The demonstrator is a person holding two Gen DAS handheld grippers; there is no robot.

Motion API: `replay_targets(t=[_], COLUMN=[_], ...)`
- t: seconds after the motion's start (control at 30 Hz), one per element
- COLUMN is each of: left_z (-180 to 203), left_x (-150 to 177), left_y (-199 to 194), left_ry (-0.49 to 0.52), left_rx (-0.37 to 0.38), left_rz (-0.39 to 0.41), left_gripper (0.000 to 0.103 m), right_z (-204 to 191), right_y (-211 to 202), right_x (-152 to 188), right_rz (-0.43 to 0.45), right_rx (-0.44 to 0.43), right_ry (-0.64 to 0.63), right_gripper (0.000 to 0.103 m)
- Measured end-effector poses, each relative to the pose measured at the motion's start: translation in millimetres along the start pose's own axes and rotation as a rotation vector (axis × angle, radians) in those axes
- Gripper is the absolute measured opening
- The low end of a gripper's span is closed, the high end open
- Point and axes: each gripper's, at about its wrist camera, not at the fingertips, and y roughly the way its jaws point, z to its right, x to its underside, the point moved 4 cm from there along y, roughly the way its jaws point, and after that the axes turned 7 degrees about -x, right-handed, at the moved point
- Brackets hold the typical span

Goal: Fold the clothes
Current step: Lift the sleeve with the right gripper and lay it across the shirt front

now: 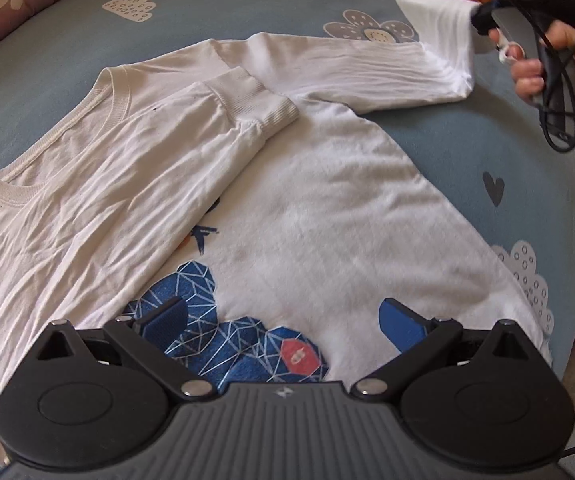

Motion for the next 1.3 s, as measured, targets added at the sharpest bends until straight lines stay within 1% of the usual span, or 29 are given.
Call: replay_targets(t=[0.13,0.27,0.37,0.57,0.67,0.9,1.13,1.3], left_z=[-14,-33,-44,-63,-69,-85,-102,-112], left_x=[13,30,45,74,84,101,122,139], left_y=[-9,-20,-27,-37,-39,-47,-54,-60], left_ry=[0.062,0.061,0.058,0.053,0.052,0.023,0.007,-0.018], left_rx=[-0.05,-0.076,-0.08,-0.065,-0.048,-0.026,-0.028,-0.026], left_rz=[0.024,0.05,0.047,0.041,0.033,0.039,0.027,0.019], left_gripper=[0.101,0.101,0.101,0.101,0.101,0.101,0.101,0.101], right_z=[-31,-62,-85,-120,-135,-168,-204,-228], right_y=[17,32,44,64,73,89,105,117], right_x=[16,32,44,62,69,88,108,128], right_rz=[-0.029,-0.059,-0.072,-0.087,-0.097,-0.115,-0.142,-0.197], right_rx=[-0.022,-0.042,-0.053,-0.063,-0.068,-0.094,-0.144,-0.184], right_ry=[-0.027,-0.056,-0.075,-0.108,-0.123,-0.145,-0.166,-0.197], right_gripper=[0.103,0.103,0.103,0.103,0.103,0.103,0.103,0.103])
